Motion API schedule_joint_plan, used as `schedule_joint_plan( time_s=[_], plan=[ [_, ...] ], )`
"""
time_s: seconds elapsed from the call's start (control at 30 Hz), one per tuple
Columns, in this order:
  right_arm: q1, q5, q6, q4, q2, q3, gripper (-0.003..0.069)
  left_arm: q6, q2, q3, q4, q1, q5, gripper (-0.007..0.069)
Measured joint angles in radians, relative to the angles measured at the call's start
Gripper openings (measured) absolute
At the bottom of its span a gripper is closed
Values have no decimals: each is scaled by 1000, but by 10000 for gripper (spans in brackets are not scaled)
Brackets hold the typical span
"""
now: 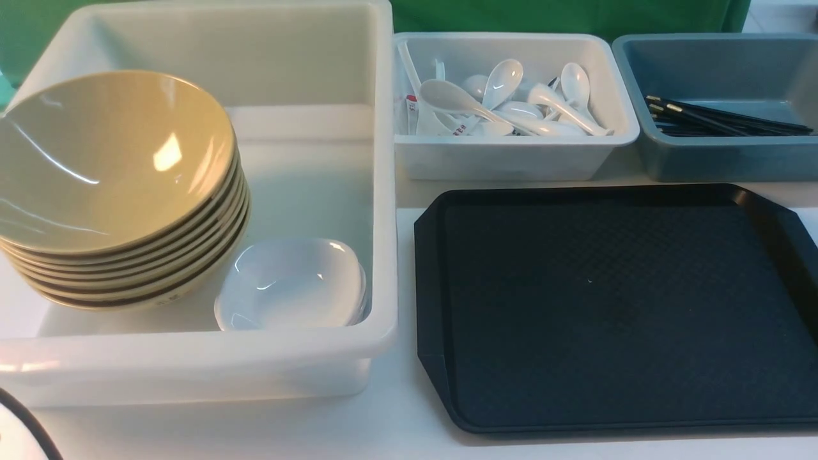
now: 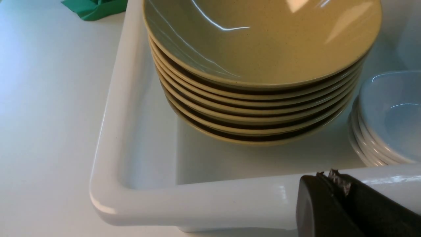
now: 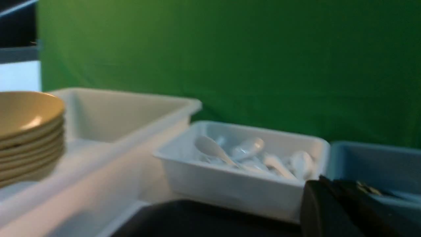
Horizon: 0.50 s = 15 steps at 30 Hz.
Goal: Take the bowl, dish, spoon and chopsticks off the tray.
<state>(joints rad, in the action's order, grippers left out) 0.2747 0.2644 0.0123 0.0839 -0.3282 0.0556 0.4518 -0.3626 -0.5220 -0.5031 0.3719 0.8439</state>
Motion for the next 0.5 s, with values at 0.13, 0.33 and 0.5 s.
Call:
schedule_joint_plan(
  time_s=[0.13,0.33,0.5],
  plan=[
    [-185,-152,-127,-115,132,-73,46,0,0,0,0,0,0,-13],
    [-377,-393,-263,-262,320,-84,46,0,0,0,0,0,1,-14],
    [-387,-530,-251,-271,340,-84,46,0,0,0,0,0,1,-14]
  ],
)
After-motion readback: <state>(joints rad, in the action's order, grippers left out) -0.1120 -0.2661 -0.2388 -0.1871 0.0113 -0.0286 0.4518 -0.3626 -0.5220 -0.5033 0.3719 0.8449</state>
